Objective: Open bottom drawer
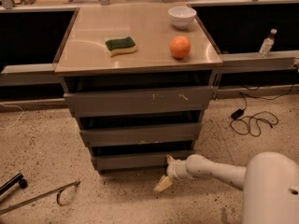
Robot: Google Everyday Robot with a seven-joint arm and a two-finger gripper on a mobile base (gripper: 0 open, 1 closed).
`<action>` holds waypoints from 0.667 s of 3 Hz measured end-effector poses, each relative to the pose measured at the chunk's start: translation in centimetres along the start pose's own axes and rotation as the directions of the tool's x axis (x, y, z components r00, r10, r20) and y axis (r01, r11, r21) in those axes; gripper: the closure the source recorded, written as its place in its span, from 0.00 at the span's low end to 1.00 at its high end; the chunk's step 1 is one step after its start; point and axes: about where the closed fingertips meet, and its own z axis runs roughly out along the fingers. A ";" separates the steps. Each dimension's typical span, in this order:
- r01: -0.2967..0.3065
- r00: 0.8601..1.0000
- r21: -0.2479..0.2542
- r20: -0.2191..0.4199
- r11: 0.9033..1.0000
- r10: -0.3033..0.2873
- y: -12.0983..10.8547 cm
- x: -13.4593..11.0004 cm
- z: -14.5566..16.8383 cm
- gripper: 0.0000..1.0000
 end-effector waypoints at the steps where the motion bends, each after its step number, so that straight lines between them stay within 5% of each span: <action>1: 0.011 1.000 0.005 0.012 1.000 -0.011 -0.9 -0.5 0.6 0.00; 2: 0.031 0.999 0.011 0.034 0.999 -0.031 -2.5 -1.8 2.3 0.00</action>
Offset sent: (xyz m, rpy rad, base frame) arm 0.0840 0.0282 -0.0041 0.0331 -0.1003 0.0161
